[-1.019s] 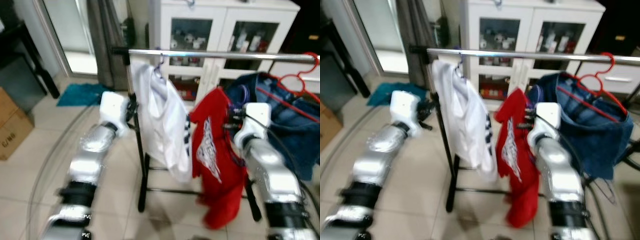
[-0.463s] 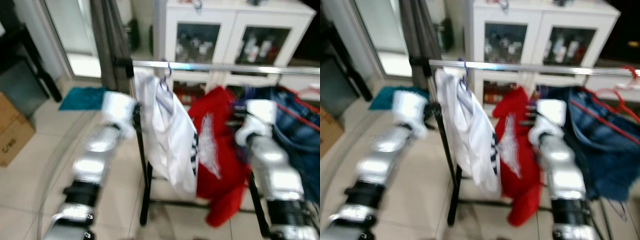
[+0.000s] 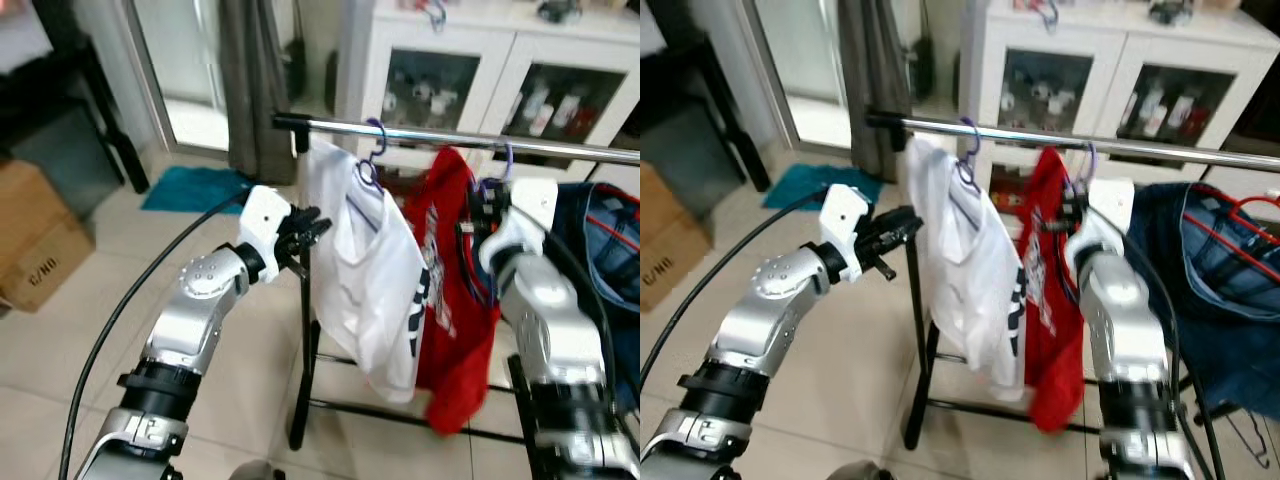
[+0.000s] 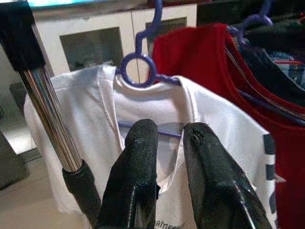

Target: Hang hanger

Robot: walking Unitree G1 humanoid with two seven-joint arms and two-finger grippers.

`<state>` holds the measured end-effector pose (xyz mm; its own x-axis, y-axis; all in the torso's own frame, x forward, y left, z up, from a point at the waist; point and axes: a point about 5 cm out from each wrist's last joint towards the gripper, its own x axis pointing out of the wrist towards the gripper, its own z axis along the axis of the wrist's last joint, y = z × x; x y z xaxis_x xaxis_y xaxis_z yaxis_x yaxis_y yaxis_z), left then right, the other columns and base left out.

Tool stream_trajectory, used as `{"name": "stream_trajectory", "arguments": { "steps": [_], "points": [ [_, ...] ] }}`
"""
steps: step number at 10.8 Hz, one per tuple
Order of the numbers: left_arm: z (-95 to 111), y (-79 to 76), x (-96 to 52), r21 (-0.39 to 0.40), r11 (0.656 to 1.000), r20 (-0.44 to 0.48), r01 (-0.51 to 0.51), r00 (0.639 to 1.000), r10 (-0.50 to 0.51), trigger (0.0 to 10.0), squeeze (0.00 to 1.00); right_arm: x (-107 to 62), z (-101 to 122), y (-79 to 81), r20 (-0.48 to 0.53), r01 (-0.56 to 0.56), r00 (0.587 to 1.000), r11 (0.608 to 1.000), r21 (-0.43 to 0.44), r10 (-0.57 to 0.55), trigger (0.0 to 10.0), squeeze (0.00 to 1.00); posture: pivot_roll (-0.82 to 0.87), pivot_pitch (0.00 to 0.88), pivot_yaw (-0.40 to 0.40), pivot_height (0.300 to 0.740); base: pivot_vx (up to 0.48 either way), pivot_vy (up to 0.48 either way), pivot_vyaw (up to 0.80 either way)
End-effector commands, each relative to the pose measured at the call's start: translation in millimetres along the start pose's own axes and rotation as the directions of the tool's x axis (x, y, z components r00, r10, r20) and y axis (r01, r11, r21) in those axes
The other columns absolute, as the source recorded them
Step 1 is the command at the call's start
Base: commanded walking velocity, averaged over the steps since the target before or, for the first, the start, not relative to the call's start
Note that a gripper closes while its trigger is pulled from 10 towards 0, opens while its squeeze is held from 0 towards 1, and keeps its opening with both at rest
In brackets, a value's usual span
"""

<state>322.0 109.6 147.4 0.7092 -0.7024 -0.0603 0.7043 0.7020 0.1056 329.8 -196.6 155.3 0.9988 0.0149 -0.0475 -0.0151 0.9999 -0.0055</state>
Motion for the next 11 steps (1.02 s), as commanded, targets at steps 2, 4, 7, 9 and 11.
{"name": "stream_trajectory", "arguments": {
  "steps": [2,4,7,9,11],
  "points": [
    [11.5,-0.2,6.5,0.019,0.998,0.006,0.064,0.998,-0.065,10.0,0.0,16.9,17.4,-2.5,0.029,-0.007,1.0,1.0,-0.022,0.008,10.0,0.0,0.01,0.0,0.001,0.74,0.0,0.0,0.0],
    [15.1,0.9,8.1,0.026,0.996,0.002,0.087,0.996,-0.087,10.0,0.0,40.5,19.8,-0.7,-0.064,-0.008,0.998,0.998,-0.067,0.004,10.0,0.0,0.01,0.0,0.009,0.74,0.0,0.0,0.0],
    [17.1,-0.5,7.6,0.031,0.991,-0.014,0.128,0.992,-0.128,10.0,0.0,68.2,23.3,4.8,-0.184,-0.016,0.983,0.997,-0.077,0.002,10.0,0.0,0.03,0.0,0.01,0.74,0.0,0.0,0.0],
    [16.0,-1.6,5.4,0.041,0.987,-0.035,0.153,0.988,-0.151,10.0,0.0,72.5,16.8,4.6,-0.266,-0.005,0.964,0.997,-0.071,-0.014,10.0,0.0,0.04,0.0,-0.002,0.74,0.0,0.0,0.0],
    [14.4,-2.2,1.9,0.039,0.987,-0.043,0.153,0.988,-0.151,10.0,0.0,69.5,8.4,1.8,-0.292,-0.016,0.956,0.999,-0.03,0.007,10.0,1.0,0.04,0.0,-0.007,0.74,0.0,0.0,0.0]
  ]
}}
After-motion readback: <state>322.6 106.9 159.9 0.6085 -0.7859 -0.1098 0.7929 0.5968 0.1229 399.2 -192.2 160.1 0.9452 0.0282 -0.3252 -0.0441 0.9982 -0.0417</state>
